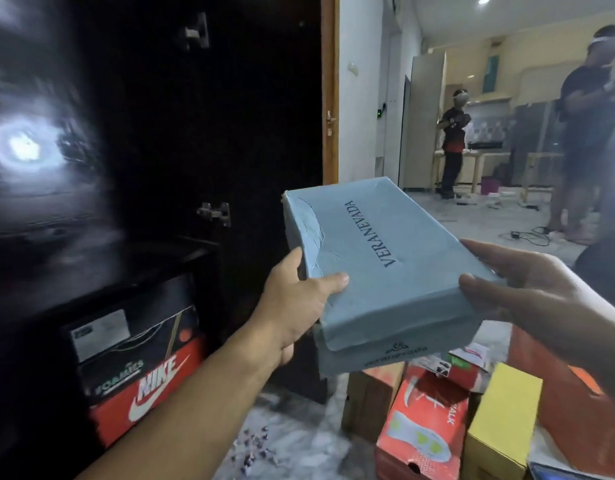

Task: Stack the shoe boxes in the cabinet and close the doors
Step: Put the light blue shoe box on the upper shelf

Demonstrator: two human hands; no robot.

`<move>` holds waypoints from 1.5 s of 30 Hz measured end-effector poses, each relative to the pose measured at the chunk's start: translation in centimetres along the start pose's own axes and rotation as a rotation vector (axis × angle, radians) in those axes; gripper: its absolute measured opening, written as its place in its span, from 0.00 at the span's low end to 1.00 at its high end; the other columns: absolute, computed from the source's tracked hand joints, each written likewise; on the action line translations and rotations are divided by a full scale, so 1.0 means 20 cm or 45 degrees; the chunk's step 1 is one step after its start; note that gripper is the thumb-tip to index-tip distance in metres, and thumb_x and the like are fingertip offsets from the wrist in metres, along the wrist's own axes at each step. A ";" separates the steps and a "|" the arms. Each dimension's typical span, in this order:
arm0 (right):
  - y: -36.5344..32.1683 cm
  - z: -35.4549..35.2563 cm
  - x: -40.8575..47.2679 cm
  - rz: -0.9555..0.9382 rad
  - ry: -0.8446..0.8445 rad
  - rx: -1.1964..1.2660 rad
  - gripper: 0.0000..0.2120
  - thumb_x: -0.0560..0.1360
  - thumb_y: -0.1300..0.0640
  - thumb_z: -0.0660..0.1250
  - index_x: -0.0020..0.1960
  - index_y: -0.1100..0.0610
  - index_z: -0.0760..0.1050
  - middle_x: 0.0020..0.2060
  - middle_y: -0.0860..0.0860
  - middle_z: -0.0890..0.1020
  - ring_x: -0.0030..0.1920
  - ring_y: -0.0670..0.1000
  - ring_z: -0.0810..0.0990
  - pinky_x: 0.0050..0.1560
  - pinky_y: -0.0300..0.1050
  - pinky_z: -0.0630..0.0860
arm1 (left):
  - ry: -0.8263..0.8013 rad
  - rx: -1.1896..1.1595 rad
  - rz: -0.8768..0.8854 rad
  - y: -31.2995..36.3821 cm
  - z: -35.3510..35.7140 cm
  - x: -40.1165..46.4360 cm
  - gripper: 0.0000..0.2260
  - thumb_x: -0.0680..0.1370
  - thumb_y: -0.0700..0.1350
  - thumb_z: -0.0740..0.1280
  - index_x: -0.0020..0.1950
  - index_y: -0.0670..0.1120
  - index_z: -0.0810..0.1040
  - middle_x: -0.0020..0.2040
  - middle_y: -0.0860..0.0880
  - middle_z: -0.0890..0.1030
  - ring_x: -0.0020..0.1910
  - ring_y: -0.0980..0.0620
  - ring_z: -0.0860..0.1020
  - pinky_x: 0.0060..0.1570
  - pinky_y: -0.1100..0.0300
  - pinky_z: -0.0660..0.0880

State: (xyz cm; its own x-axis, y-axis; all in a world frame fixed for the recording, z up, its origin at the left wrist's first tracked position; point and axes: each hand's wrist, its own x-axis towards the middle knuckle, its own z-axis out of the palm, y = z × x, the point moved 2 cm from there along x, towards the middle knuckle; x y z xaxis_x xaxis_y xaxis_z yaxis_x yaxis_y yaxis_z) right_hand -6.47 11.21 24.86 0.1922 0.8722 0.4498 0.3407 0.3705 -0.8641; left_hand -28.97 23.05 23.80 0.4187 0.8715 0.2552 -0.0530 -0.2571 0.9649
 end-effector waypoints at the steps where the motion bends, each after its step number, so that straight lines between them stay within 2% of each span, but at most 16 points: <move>1: -0.01 0.05 0.04 -0.028 -0.015 0.020 0.15 0.69 0.58 0.69 0.54 0.45 0.81 0.50 0.45 0.86 0.48 0.47 0.85 0.43 0.39 0.82 | 0.035 0.004 0.017 0.02 -0.06 0.00 0.13 0.75 0.38 0.70 0.58 0.50 0.79 0.48 0.54 0.86 0.45 0.56 0.84 0.39 0.65 0.79; 5: -0.04 0.28 0.24 -0.081 -0.121 0.075 0.14 0.67 0.56 0.70 0.52 0.46 0.81 0.49 0.44 0.86 0.47 0.46 0.84 0.42 0.39 0.81 | 0.196 -0.005 0.047 0.09 -0.32 0.01 0.14 0.75 0.36 0.70 0.58 0.49 0.78 0.48 0.51 0.86 0.44 0.53 0.85 0.35 0.65 0.79; 9: -0.06 0.50 0.49 -0.141 -0.184 0.073 0.15 0.69 0.61 0.71 0.51 0.45 0.78 0.45 0.40 0.86 0.45 0.43 0.84 0.44 0.38 0.81 | 0.390 -0.025 0.070 0.12 -0.56 0.07 0.16 0.74 0.35 0.71 0.48 0.57 0.74 0.47 0.53 0.85 0.44 0.53 0.84 0.37 0.62 0.79; 12: -0.05 0.68 0.69 -0.177 -0.181 -0.008 0.14 0.72 0.62 0.73 0.45 0.42 0.78 0.40 0.37 0.85 0.42 0.39 0.83 0.45 0.33 0.80 | 0.518 -0.019 0.068 0.09 -0.74 0.16 0.17 0.74 0.35 0.70 0.58 0.53 0.77 0.52 0.50 0.85 0.49 0.49 0.84 0.48 0.53 0.80; 16: 0.00 0.96 0.97 -0.183 -0.225 -0.036 0.11 0.72 0.62 0.74 0.47 0.47 0.79 0.36 0.42 0.84 0.36 0.39 0.83 0.41 0.33 0.80 | 0.675 -0.003 0.043 -0.03 -0.98 0.32 0.18 0.76 0.34 0.67 0.62 0.49 0.76 0.54 0.50 0.83 0.50 0.52 0.81 0.44 0.59 0.75; 18: 0.06 1.11 1.11 -0.161 -0.245 -0.064 0.09 0.71 0.62 0.74 0.50 0.53 0.82 0.39 0.46 0.85 0.37 0.43 0.84 0.44 0.41 0.83 | 0.749 0.007 0.011 -0.10 -1.10 0.40 0.18 0.76 0.33 0.67 0.64 0.47 0.75 0.56 0.48 0.82 0.51 0.50 0.80 0.50 0.56 0.76; 20: 0.15 1.25 1.27 -0.084 -0.259 -0.066 0.15 0.70 0.60 0.75 0.56 0.58 0.81 0.47 0.51 0.85 0.44 0.50 0.85 0.46 0.50 0.83 | 0.814 0.030 -0.017 -0.16 -1.23 0.47 0.22 0.76 0.34 0.68 0.68 0.46 0.72 0.61 0.47 0.81 0.56 0.48 0.79 0.55 0.55 0.73; 23: 0.29 1.45 1.48 -0.017 -0.233 -0.090 0.22 0.69 0.55 0.76 0.62 0.58 0.78 0.60 0.50 0.79 0.54 0.56 0.81 0.45 0.56 0.83 | 0.842 0.074 -0.027 -0.21 -1.39 0.59 0.24 0.75 0.35 0.69 0.69 0.48 0.71 0.62 0.49 0.79 0.59 0.49 0.77 0.56 0.58 0.70; 25: 0.37 1.57 1.61 -0.008 -0.163 -0.133 0.20 0.69 0.53 0.76 0.59 0.57 0.79 0.61 0.51 0.78 0.55 0.55 0.80 0.49 0.55 0.82 | 0.827 0.087 -0.043 -0.25 -1.46 0.67 0.26 0.75 0.36 0.70 0.70 0.50 0.70 0.66 0.49 0.77 0.61 0.50 0.76 0.59 0.60 0.67; 28: 0.46 1.67 1.74 0.021 -0.015 -0.255 0.19 0.72 0.50 0.74 0.58 0.58 0.78 0.60 0.53 0.78 0.57 0.53 0.78 0.57 0.46 0.76 | 0.817 0.044 -0.126 -0.32 -1.52 0.77 0.34 0.72 0.44 0.75 0.75 0.49 0.66 0.73 0.48 0.69 0.64 0.51 0.71 0.65 0.57 0.64; 31: 0.53 1.74 1.82 0.025 0.124 -0.295 0.16 0.72 0.47 0.72 0.54 0.55 0.75 0.59 0.54 0.77 0.55 0.53 0.76 0.52 0.44 0.72 | 0.752 0.119 -0.143 -0.37 -1.54 0.85 0.42 0.66 0.51 0.79 0.76 0.49 0.64 0.72 0.48 0.68 0.64 0.52 0.70 0.63 0.57 0.65; 33: 0.56 1.79 1.85 -0.026 0.211 -0.386 0.14 0.74 0.47 0.70 0.52 0.56 0.76 0.56 0.55 0.75 0.50 0.53 0.74 0.50 0.44 0.71 | 0.750 0.269 -0.125 -0.40 -1.56 0.91 0.46 0.64 0.49 0.81 0.77 0.50 0.61 0.72 0.50 0.68 0.64 0.54 0.71 0.60 0.62 0.65; 36: 0.58 1.90 1.87 -0.200 0.169 -0.477 0.10 0.78 0.54 0.64 0.55 0.57 0.79 0.57 0.57 0.76 0.53 0.59 0.78 0.54 0.53 0.76 | 0.848 0.489 -0.090 -0.45 -1.61 0.99 0.44 0.67 0.46 0.79 0.78 0.49 0.59 0.74 0.48 0.66 0.68 0.52 0.69 0.63 0.62 0.65; 38: 0.59 1.97 1.85 -0.316 0.050 -0.569 0.13 0.77 0.59 0.61 0.59 0.55 0.78 0.62 0.56 0.75 0.57 0.61 0.78 0.55 0.54 0.77 | 0.890 0.610 -0.104 -0.45 -1.66 1.04 0.43 0.68 0.48 0.79 0.77 0.48 0.61 0.75 0.47 0.65 0.70 0.50 0.67 0.66 0.59 0.64; 41: 0.60 2.04 1.84 -0.365 -0.198 -0.737 0.28 0.76 0.66 0.59 0.74 0.51 0.65 0.77 0.53 0.59 0.70 0.60 0.68 0.65 0.53 0.72 | 0.924 0.745 -0.133 -0.46 -1.73 1.11 0.42 0.67 0.50 0.79 0.76 0.47 0.63 0.75 0.46 0.65 0.71 0.48 0.67 0.70 0.54 0.65; 45: 0.57 2.09 1.85 -0.277 -0.418 -0.778 0.41 0.72 0.72 0.57 0.79 0.47 0.49 0.79 0.47 0.47 0.73 0.57 0.66 0.63 0.49 0.73 | 0.958 0.835 -0.130 -0.47 -1.80 1.15 0.41 0.67 0.50 0.78 0.76 0.45 0.63 0.74 0.46 0.65 0.70 0.47 0.68 0.68 0.54 0.66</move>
State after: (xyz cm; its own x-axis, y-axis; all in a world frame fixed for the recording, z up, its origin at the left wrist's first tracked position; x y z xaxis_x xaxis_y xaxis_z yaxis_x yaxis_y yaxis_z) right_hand -33.88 60.99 22.15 -0.1920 0.8854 0.4234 0.8116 0.3857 -0.4387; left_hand -51.49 60.48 22.83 -0.3011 0.8812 0.3644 0.5561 -0.1482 0.8178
